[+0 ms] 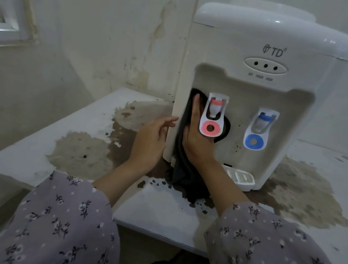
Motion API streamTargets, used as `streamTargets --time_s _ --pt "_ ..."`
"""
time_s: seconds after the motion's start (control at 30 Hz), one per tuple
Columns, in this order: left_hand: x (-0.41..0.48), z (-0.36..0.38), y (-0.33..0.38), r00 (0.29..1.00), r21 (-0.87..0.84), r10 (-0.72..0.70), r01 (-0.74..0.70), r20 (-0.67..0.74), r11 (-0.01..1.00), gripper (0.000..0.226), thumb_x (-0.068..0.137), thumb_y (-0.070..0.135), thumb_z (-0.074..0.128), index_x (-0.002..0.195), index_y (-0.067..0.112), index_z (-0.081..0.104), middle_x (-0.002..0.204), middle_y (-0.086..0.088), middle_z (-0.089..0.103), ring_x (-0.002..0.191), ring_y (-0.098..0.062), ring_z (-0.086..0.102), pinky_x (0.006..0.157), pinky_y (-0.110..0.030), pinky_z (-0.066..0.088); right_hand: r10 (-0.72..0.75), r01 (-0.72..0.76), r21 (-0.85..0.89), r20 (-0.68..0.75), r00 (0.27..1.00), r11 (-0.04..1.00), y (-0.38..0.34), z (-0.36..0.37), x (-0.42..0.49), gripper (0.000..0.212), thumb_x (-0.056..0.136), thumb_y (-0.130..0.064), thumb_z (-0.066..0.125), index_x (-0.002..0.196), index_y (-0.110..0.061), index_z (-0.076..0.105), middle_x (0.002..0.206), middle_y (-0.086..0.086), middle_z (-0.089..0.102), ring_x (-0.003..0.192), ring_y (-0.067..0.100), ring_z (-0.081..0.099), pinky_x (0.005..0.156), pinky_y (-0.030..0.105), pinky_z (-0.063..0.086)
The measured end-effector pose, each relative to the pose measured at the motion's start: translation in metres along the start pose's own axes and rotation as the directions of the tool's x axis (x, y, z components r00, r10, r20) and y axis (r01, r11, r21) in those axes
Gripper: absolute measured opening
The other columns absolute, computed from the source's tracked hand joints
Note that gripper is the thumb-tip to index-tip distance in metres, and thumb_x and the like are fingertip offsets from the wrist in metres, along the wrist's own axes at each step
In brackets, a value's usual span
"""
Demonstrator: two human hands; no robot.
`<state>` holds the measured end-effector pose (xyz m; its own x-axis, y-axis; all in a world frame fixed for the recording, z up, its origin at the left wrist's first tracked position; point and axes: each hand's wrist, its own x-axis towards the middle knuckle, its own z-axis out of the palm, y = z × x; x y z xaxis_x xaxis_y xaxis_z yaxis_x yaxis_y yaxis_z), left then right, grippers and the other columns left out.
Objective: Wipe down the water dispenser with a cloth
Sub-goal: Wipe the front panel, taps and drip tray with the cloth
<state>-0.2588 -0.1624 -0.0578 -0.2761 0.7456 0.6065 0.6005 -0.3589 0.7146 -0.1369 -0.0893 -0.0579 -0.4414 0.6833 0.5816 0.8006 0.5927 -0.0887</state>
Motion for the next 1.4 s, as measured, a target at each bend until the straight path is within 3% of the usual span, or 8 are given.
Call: streamTargets --time_s 0.17,0.27,0.4,0.57,0.73,0.9,1.23,1.4 --pt "-0.002 0.005 -0.008 0.977 0.362 0.208 -0.18 -0.04 0.915 0.041 0.091 0.004 0.047 0.127 0.023 0.054 0.111 -0.004 0.056 0.1 -0.023 0.048 0.085 -0.034 0.038 -0.088 0.098 0.127 -0.086 0.992 0.987 0.014 0.008 -0.02 0.061 0.085 0.0 0.04 0.145 0.0 0.025 0.131 0.029 0.049 0.104 0.042 0.057 0.084 0.048 0.052" --pt "-0.007 0.013 -0.016 0.946 0.548 0.324 -0.272 0.002 0.791 0.045 0.087 0.008 0.045 0.128 0.025 0.053 0.122 -0.005 0.053 0.099 -0.029 0.044 0.08 -0.04 0.039 -0.154 0.151 0.176 0.0 0.988 0.973 0.026 0.01 -0.036 0.056 0.088 -0.005 0.036 0.143 -0.003 0.031 0.138 0.019 0.047 0.122 0.034 0.049 0.104 0.04 0.039" --pt "-0.01 0.02 -0.024 0.922 0.647 0.383 -0.328 0.061 0.688 0.047 0.083 0.009 0.05 0.128 0.021 0.053 0.131 -0.001 0.045 0.109 -0.029 0.035 0.086 -0.045 0.039 -0.212 0.212 0.146 -0.021 0.977 0.966 0.031 0.008 -0.046 0.052 0.083 0.003 0.047 0.134 -0.005 0.048 0.131 0.017 0.055 0.116 0.033 0.056 0.097 0.045 0.047" --pt "-0.008 0.014 -0.022 0.891 0.725 0.436 -0.382 0.125 0.573 0.051 0.087 0.02 0.033 0.136 0.018 0.045 0.139 0.003 0.031 0.122 -0.031 0.03 0.096 -0.05 0.035 -0.071 0.103 0.253 -0.131 0.989 0.962 0.021 -0.002 -0.028 0.046 0.098 -0.009 0.039 0.143 -0.005 0.032 0.143 0.01 0.039 0.134 0.026 0.034 0.111 0.021 0.023" --pt "-0.005 0.014 -0.028 0.864 0.829 0.455 -0.408 0.214 0.383 0.054 0.089 0.025 0.025 0.143 0.016 0.029 0.15 0.001 0.019 0.137 -0.035 0.017 0.11 -0.052 0.006 -0.14 0.148 0.097 -0.088 0.986 0.984 0.022 0.008 -0.016 0.061 0.089 -0.011 0.047 0.145 -0.005 0.026 0.145 0.024 0.035 0.13 0.041 0.039 0.102 0.046 0.037" --pt "-0.015 0.021 -0.042 0.824 0.831 0.425 -0.501 0.374 0.241 0.054 0.093 0.029 0.025 0.144 0.012 0.031 0.155 -0.003 0.021 0.141 -0.033 0.011 0.111 -0.055 -0.002 -0.237 0.233 0.065 0.067 0.969 0.97 0.038 0.006 -0.039 0.055 0.086 -0.009 0.036 0.14 -0.008 0.04 0.14 0.016 0.046 0.126 0.034 0.046 0.105 0.043 0.035" --pt "-0.013 0.046 -0.013 0.821 0.749 0.446 -0.536 0.356 0.389 0.055 0.09 0.027 0.028 0.141 0.008 0.037 0.147 -0.01 0.037 0.138 -0.026 0.03 0.114 -0.046 0.016 -0.145 0.109 -0.193 -0.185 0.972 0.975 0.054 0.004 -0.045 0.052 0.086 -0.019 0.037 0.136 -0.007 0.033 0.138 0.014 0.048 0.129 0.028 0.043 0.11 0.041 0.022" --pt "-0.007 0.069 -0.004 0.837 0.706 0.466 -0.514 0.287 0.487 0.059 0.084 0.02 0.055 0.139 0.006 0.039 0.141 -0.014 0.044 0.132 -0.03 0.04 0.107 -0.051 0.021 -0.246 0.125 -0.326 -0.361 0.9 0.937 0.064 -0.003 -0.025 0.058 0.082 -0.009 0.061 0.134 0.001 0.039 0.136 0.023 0.047 0.13 0.031 0.031 0.112 0.04 0.018"
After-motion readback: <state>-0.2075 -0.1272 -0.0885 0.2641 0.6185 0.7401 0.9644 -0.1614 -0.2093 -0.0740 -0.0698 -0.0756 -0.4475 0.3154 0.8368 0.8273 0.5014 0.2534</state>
